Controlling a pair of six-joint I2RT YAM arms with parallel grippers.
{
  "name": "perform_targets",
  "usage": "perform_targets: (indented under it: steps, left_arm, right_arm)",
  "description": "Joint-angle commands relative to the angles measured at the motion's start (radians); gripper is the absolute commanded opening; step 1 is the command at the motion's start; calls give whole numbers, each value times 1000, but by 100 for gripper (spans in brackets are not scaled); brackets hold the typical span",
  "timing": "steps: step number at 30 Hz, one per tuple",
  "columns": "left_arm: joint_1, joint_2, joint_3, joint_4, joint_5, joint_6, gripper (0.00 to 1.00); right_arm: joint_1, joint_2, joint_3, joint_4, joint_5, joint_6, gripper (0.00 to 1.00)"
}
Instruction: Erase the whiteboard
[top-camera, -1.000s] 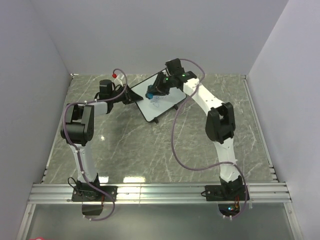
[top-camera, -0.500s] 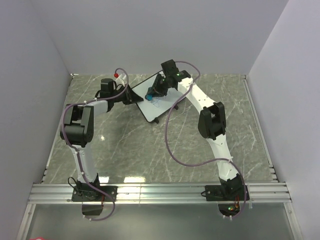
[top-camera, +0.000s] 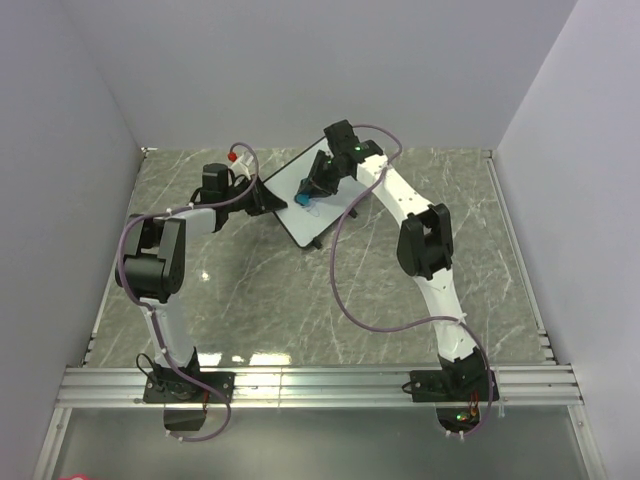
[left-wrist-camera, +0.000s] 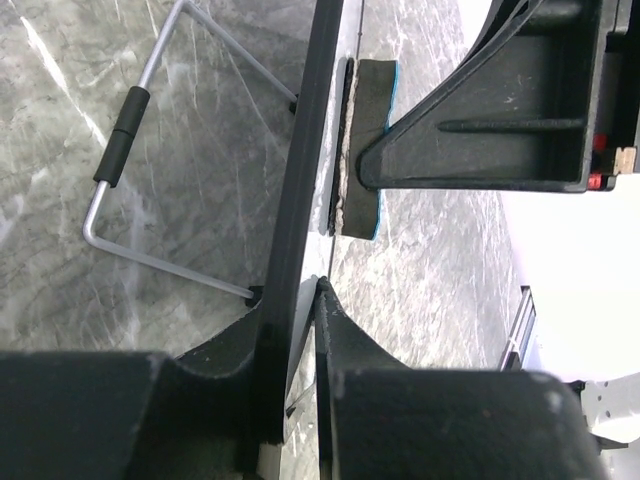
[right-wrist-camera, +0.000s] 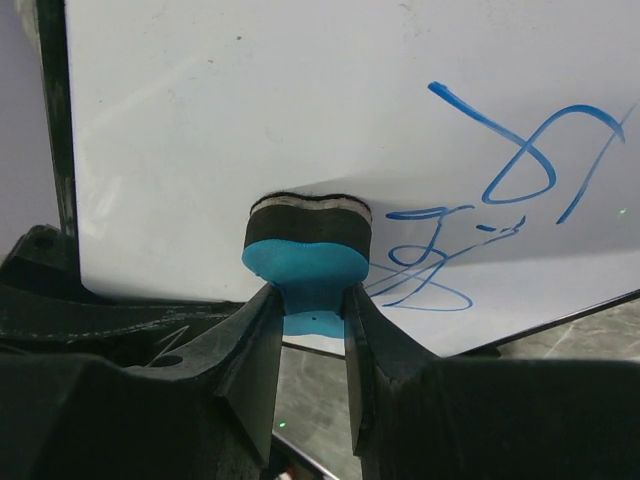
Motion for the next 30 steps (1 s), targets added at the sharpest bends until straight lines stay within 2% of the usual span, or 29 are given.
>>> perform_targets:
  steps: [1,7,12,17,23,30]
  left_arm:
    - [-44,17,-49,-234,36,97,0]
    - [-47,-13,-63,-228,42,88,0]
    - [-60,-28,-60,-255,29,105,0]
    - [-63,-40,-62,-262,17,112,0]
    - [-63,-16,-29,-280,26,112,0]
    - [-63,0,-22,-283,23,114,0]
  right_arm:
    - [-21,20,-62,136,35,45,0]
    - [-80,82,56,198,41,145,0]
    - [-143,108,67,194,121,208,0]
    - [-163,135,84,219,105,224,0]
    - [-101,114,36,270,18,203,0]
    - [-15,14,-117,274,-88,174,0]
